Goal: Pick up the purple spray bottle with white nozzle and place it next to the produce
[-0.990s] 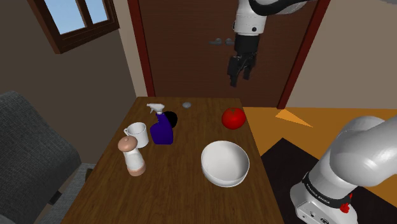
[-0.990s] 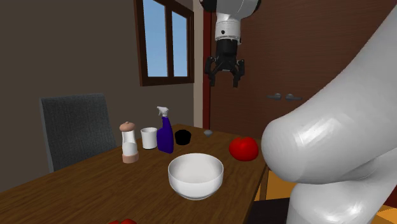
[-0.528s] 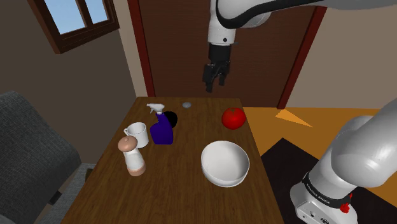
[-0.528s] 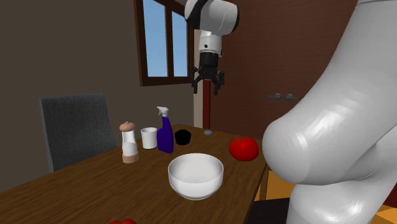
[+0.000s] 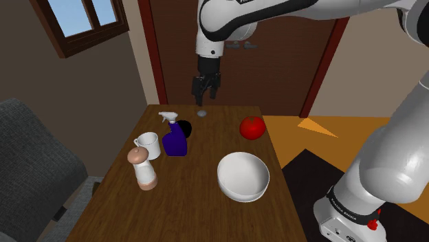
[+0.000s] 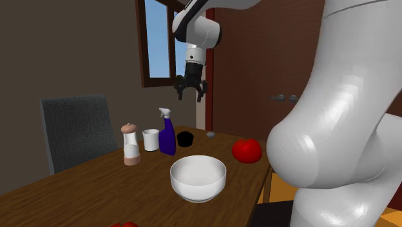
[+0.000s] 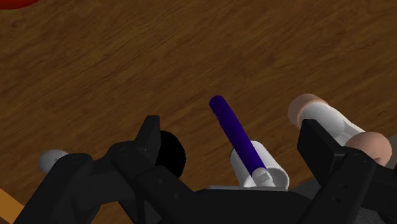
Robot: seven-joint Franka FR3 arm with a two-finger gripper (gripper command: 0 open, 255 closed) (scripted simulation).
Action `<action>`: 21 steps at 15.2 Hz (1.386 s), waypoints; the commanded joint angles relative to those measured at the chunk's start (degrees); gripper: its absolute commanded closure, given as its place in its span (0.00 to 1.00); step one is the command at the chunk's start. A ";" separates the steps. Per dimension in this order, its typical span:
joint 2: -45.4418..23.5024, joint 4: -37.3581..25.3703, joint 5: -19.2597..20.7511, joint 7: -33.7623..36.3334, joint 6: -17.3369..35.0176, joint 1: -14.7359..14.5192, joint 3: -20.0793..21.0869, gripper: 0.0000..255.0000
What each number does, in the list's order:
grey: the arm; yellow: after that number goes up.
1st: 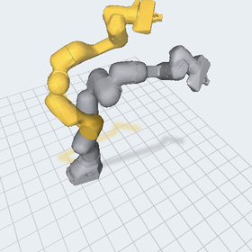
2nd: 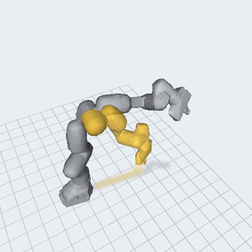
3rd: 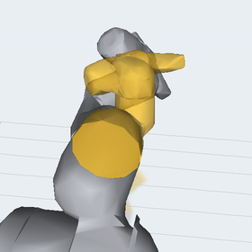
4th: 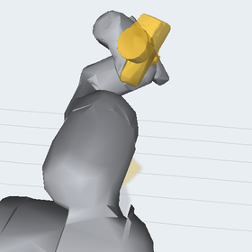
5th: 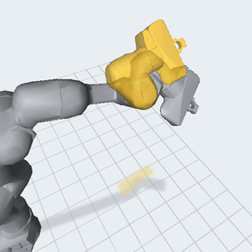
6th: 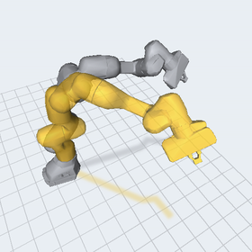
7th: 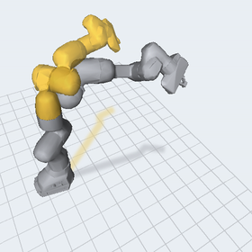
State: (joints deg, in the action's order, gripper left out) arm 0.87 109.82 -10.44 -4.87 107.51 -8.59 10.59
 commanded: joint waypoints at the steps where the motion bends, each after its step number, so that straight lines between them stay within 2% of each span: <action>1: -4.80 -4.25 -0.07 -0.42 0.69 -0.61 0.61 0.00; 8: -18.32 -18.40 0.31 -0.88 0.62 -3.25 2.65 0.00; 15: -19.37 -14.57 0.29 -0.96 5.59 -3.87 2.87 0.00; 21: -19.48 -14.28 0.29 -0.96 5.99 -3.92 2.89 0.00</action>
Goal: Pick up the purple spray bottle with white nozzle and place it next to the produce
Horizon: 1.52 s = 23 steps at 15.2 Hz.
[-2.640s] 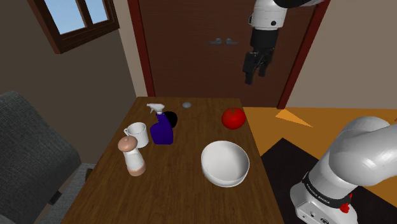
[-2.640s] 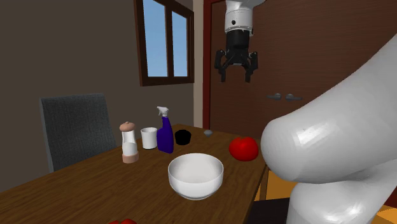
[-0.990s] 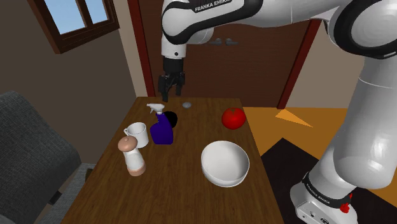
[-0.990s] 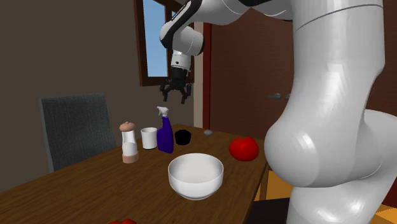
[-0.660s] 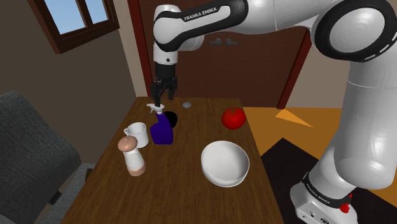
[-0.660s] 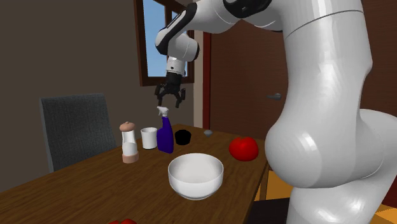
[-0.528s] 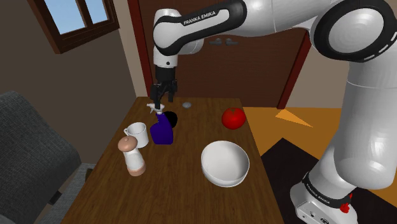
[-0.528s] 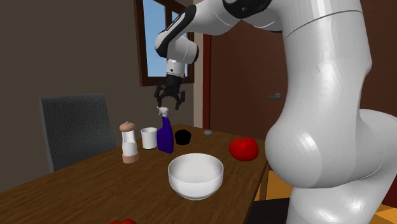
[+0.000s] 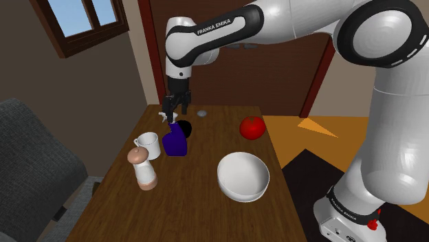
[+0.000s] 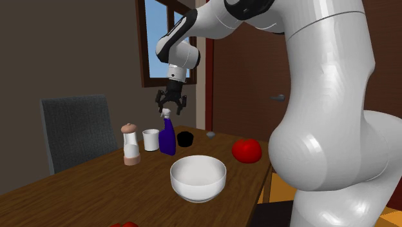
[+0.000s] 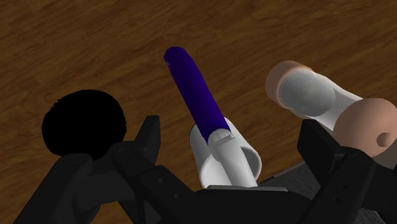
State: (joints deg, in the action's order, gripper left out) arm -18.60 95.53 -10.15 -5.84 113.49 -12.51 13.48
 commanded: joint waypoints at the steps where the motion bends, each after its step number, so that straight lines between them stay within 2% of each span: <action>1: -0.01 0.00 0.00 0.01 0.02 -0.01 0.00 0.00; 2: 0.00 0.00 0.00 0.00 0.01 0.00 0.00 0.00; 3: 0.00 0.00 0.00 0.00 0.01 0.00 0.00 1.00; 12: -0.01 0.00 0.00 0.01 0.02 -0.01 0.00 1.00; 23: 1.52 -6.32 0.15 1.42 -7.69 0.09 0.07 1.00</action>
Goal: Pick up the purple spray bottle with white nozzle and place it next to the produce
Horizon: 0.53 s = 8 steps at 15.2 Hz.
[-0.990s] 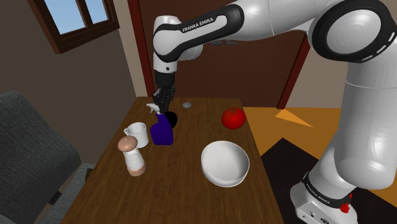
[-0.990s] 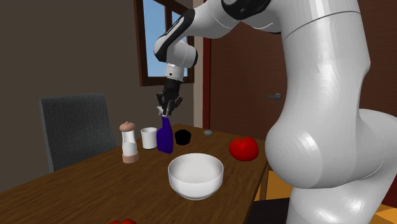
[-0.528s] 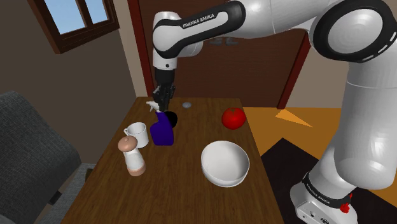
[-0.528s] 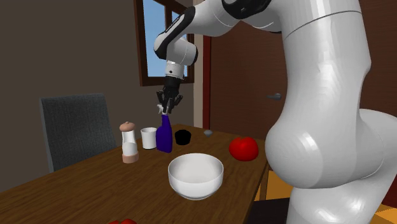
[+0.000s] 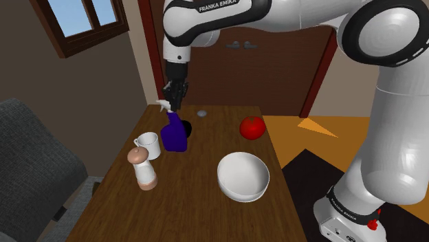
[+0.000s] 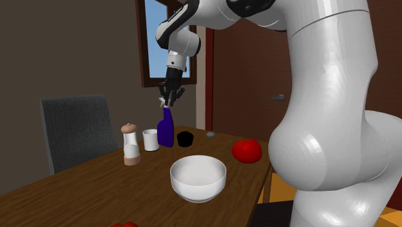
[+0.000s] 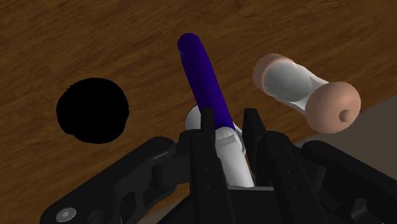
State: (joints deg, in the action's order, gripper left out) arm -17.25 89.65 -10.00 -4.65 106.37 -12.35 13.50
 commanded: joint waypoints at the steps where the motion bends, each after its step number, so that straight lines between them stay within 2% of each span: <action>1: 0.24 -1.11 0.02 0.37 -1.30 -0.07 0.06 1.00; 8: 0.29 -6.37 0.23 1.40 -6.52 -0.12 0.11 1.00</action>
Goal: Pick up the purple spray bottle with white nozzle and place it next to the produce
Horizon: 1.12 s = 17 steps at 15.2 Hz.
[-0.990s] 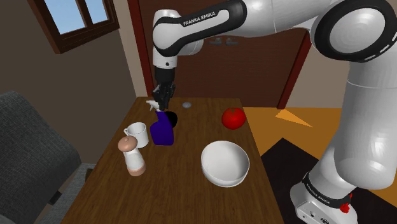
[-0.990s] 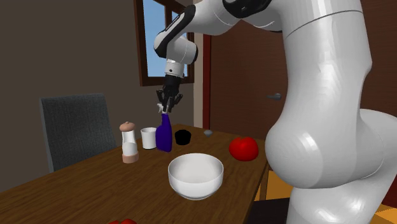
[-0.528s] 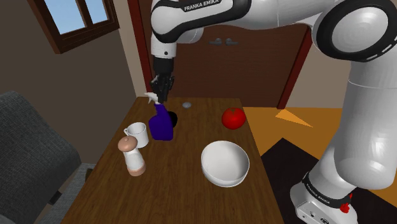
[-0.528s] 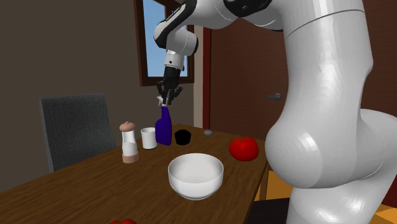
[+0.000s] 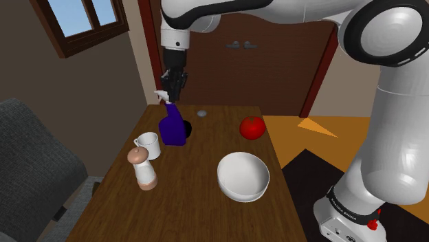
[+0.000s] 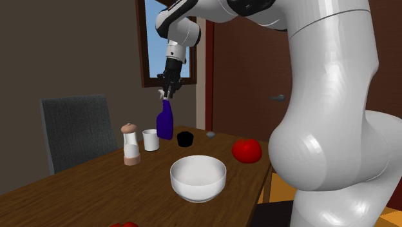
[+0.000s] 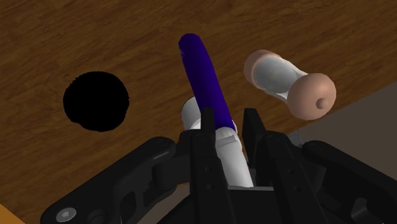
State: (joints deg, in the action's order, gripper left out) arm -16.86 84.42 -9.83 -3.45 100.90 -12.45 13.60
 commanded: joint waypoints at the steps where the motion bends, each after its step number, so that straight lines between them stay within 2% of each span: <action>1: -0.14 -1.98 0.09 0.36 -1.82 -0.03 0.01 1.00; 12: -1.70 -12.07 0.61 2.14 -10.20 -0.37 0.13 1.00; 17: 6.08 -4.40 -0.85 5.84 -9.30 -2.16 1.73 1.00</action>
State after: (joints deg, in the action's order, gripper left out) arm -12.43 78.56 -10.37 1.41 91.54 -14.14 14.94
